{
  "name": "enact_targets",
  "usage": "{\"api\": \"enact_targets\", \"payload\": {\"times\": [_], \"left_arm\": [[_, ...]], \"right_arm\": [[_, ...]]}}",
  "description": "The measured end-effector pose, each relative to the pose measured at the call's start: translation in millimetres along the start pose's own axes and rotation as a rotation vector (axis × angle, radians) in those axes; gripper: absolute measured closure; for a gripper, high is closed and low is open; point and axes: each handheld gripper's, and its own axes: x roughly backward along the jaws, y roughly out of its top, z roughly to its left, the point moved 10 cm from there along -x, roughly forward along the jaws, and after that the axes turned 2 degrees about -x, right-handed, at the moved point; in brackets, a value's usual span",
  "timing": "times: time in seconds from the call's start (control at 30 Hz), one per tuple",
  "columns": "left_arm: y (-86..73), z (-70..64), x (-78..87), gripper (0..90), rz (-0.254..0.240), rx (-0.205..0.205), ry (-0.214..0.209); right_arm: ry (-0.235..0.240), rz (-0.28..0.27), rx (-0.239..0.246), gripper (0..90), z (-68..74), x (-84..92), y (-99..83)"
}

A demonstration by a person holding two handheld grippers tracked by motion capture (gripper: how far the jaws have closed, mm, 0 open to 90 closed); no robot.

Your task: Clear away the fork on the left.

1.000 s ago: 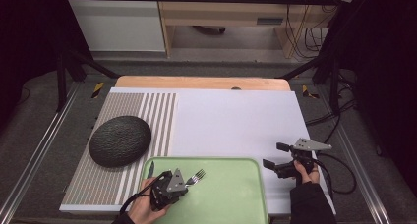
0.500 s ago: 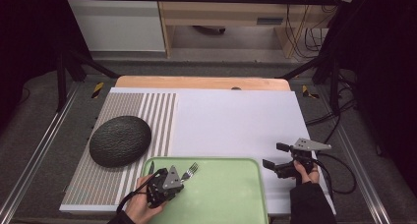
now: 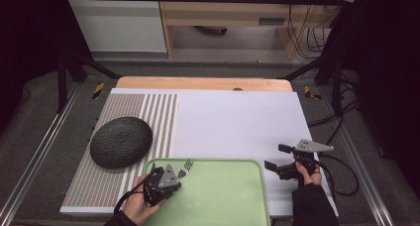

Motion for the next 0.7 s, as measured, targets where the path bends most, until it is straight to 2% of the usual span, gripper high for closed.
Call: {"api": "enact_targets", "payload": {"times": [0.57,0.7], "left_arm": [[-8.9,6.6,3.6,89.8,0.001,0.006,0.011],[-12.2,6.6,5.5,89.8,0.003,0.024,0.005]], "right_arm": [[-0.001,-0.001,-0.001,0.3,0.1,0.2,0.0],[0.000,-0.001,0.000,0.3,0.0,0.3,0.2]]}}
